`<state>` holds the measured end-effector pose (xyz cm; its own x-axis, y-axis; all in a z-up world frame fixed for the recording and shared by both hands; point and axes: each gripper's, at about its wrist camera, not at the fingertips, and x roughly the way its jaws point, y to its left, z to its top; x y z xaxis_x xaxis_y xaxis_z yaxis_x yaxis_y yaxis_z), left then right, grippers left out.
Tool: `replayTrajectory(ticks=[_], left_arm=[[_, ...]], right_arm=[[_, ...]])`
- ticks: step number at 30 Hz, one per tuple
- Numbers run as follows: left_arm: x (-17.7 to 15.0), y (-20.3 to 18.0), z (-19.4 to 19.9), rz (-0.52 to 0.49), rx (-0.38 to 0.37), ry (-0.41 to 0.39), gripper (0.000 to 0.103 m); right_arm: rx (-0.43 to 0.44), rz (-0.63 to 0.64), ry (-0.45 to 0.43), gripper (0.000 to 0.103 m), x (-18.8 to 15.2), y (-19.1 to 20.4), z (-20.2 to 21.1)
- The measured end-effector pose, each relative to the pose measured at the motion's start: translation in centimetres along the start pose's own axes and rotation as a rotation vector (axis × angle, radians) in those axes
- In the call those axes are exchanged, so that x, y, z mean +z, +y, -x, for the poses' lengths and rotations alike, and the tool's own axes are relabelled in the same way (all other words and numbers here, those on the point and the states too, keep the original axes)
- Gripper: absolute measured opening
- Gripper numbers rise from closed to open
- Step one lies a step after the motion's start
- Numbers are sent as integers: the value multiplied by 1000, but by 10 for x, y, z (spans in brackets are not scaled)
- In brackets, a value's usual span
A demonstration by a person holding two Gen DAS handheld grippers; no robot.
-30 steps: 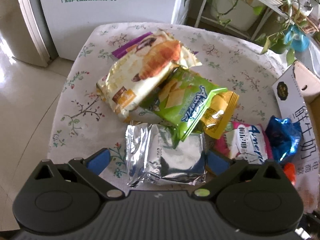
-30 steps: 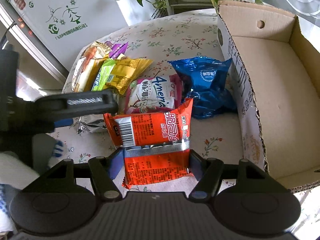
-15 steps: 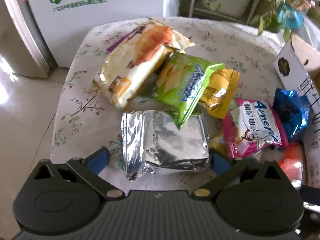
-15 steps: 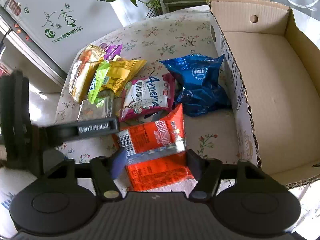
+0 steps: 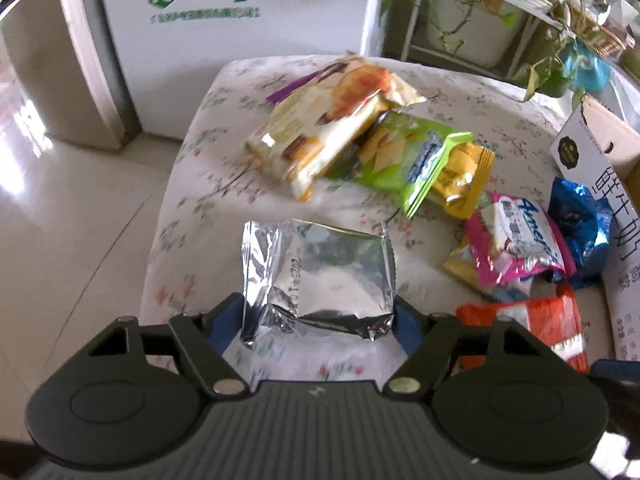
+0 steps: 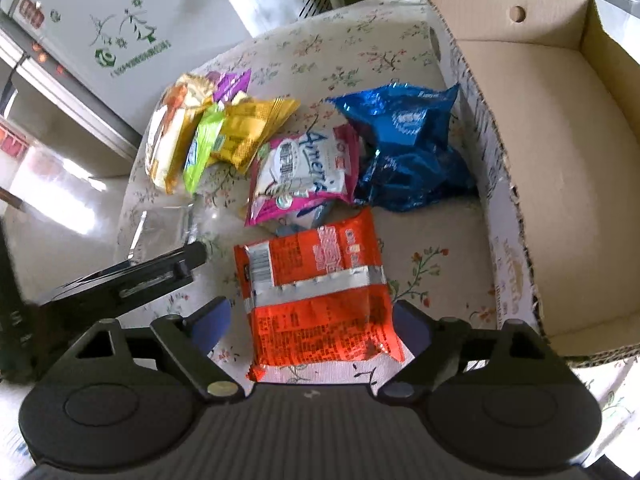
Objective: Organize snacks
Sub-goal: 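Carry both packs to the cardboard box and release them inside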
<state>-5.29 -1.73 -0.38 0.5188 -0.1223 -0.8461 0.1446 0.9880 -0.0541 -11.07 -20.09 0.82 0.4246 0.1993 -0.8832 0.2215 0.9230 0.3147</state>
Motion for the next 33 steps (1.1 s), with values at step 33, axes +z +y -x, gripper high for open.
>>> replayTrajectory(ticks=[33], left_arm=[[-43,15,67,66,-3,-76,76]], right_arm=[[12,138,-114,72,-3,27,26]])
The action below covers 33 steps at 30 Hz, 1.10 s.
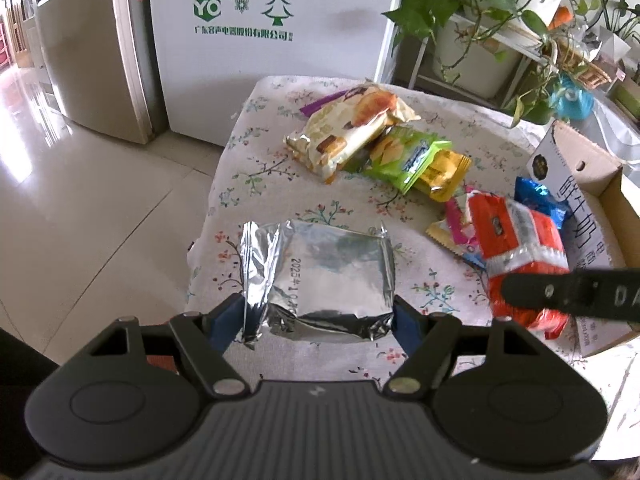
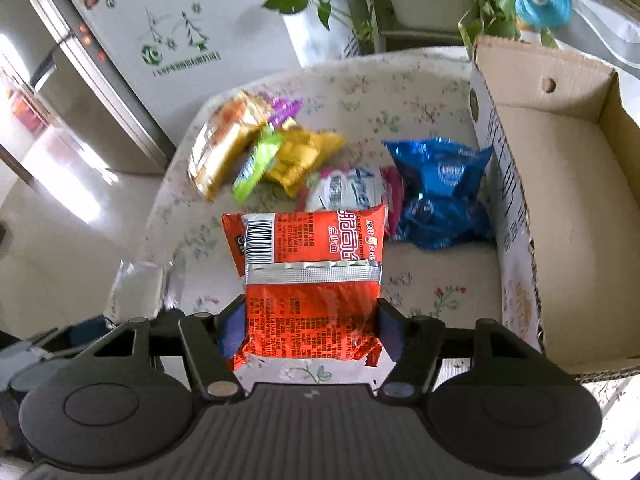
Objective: Organize snacks
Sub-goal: 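Carry both packs to the cardboard box and release them inside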
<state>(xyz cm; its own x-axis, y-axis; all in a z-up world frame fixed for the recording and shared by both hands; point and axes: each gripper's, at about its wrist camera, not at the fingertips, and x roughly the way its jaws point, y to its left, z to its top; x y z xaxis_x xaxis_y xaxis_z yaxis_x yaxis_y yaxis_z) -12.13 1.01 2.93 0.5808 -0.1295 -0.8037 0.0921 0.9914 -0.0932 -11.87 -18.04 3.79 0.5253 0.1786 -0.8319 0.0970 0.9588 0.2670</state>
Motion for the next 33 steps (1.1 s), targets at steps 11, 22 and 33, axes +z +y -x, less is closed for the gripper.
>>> replayTrajectory(ticks=[11,22,33], left_arm=[[15,-35,26,-28,-62,-48,76],[33,-117,37,-116,-226,-61,76],[34,-193,30,-204,-350,-31,76]], right_arm=[[53,-141,-166,72,26,-34,59],[-10,-359,-320,72,38,-106,106],[-47,-572,-361,72,29,-157,126]])
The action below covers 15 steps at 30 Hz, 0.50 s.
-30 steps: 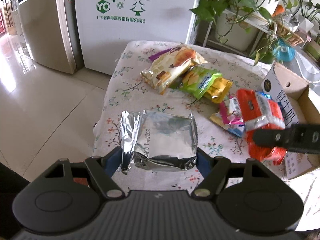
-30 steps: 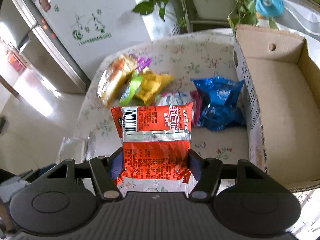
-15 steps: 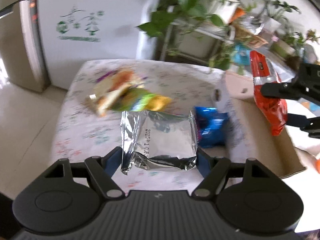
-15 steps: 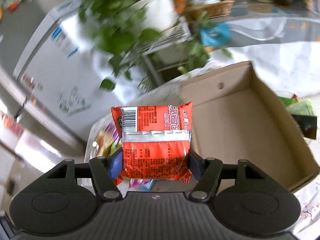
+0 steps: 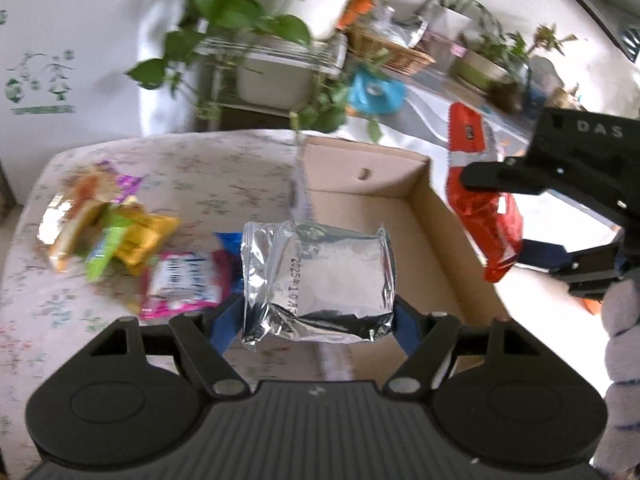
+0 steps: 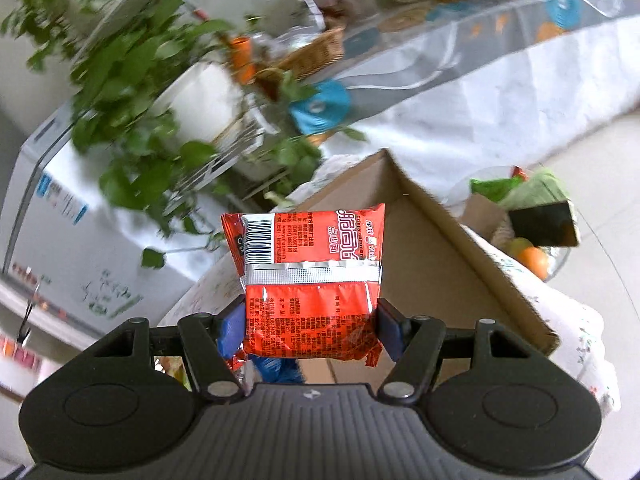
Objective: Organize snacks
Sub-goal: 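Carry both packs to the cardboard box and release them inside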
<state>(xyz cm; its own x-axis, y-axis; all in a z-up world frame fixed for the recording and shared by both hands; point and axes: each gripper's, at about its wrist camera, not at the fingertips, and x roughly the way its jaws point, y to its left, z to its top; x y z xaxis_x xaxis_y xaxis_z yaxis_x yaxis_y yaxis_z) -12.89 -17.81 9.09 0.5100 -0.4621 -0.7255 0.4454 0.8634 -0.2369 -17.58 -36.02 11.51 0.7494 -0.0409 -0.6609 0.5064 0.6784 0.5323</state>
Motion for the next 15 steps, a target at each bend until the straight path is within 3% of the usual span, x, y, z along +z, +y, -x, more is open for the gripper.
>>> replayTrajectory(ticks=[8,15], left_arm=[[3,-37,-30,-62,-43,50,78],[11,-45,-30,-121,-52,44,92]], right_arm=[[-77,-102,-12,73,7,-16,-6],[-97,-174,2,79,8,-25,-10]])
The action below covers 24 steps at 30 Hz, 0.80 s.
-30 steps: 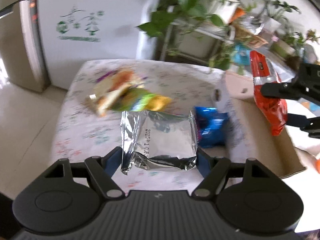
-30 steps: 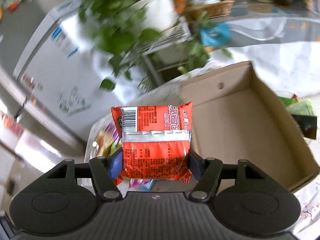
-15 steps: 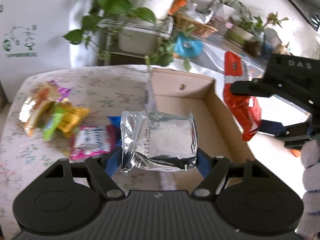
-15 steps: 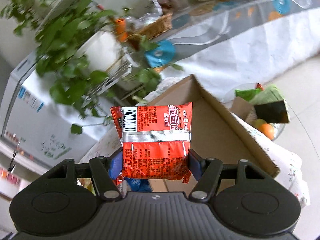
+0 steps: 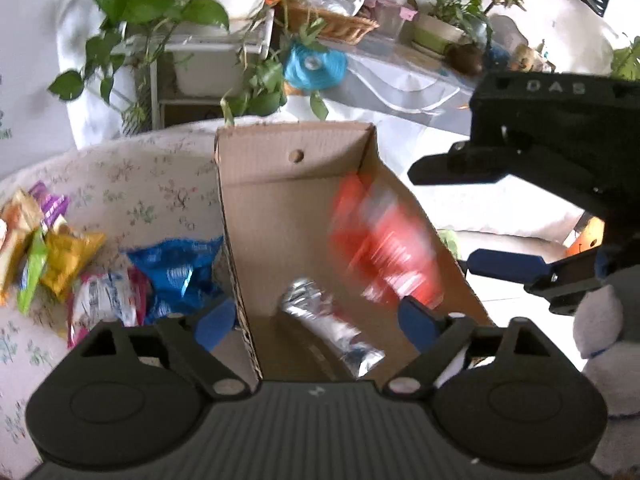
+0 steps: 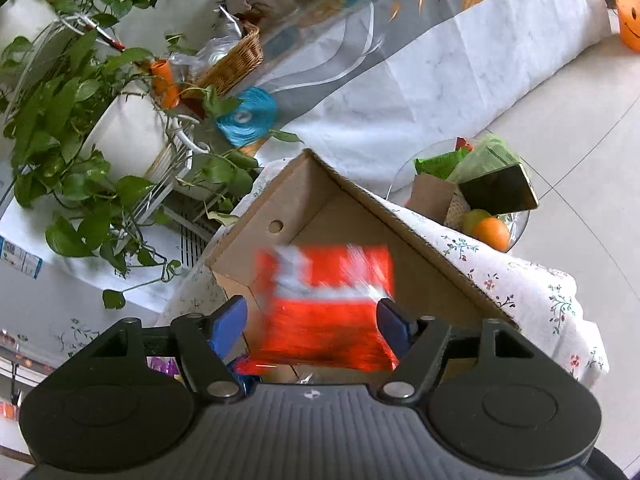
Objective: Organize snacks
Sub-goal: 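Carry both packs to the cardboard box and release them inside, then move both tools back over the snack pile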
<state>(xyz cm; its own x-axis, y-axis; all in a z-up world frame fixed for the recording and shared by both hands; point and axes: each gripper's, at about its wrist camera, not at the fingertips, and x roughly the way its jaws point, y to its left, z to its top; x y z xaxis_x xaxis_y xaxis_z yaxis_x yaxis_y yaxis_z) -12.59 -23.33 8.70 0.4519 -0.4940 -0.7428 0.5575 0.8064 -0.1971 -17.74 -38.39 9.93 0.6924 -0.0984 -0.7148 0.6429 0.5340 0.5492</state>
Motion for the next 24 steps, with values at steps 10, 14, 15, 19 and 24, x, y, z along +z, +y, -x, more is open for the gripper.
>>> replayTrajectory(ticks=[10,14,15,19,24], left_arm=[[14,58,15,102,44,-8,96],[15,89,23,133,80,-15,96],[16,97,25,149,83,-16,96],[18,128,34,182,113,-26,96],[20,170,42,213,178,-36,98]], right_arm=[[46,34,17,85,-3,8,-2],[64,72,28,86,-7,16,-4],[69,83,30,86,-7,19,-5],[87,132,38,87,-11,29,-7],[107,209,51,88,-20,44,-11]])
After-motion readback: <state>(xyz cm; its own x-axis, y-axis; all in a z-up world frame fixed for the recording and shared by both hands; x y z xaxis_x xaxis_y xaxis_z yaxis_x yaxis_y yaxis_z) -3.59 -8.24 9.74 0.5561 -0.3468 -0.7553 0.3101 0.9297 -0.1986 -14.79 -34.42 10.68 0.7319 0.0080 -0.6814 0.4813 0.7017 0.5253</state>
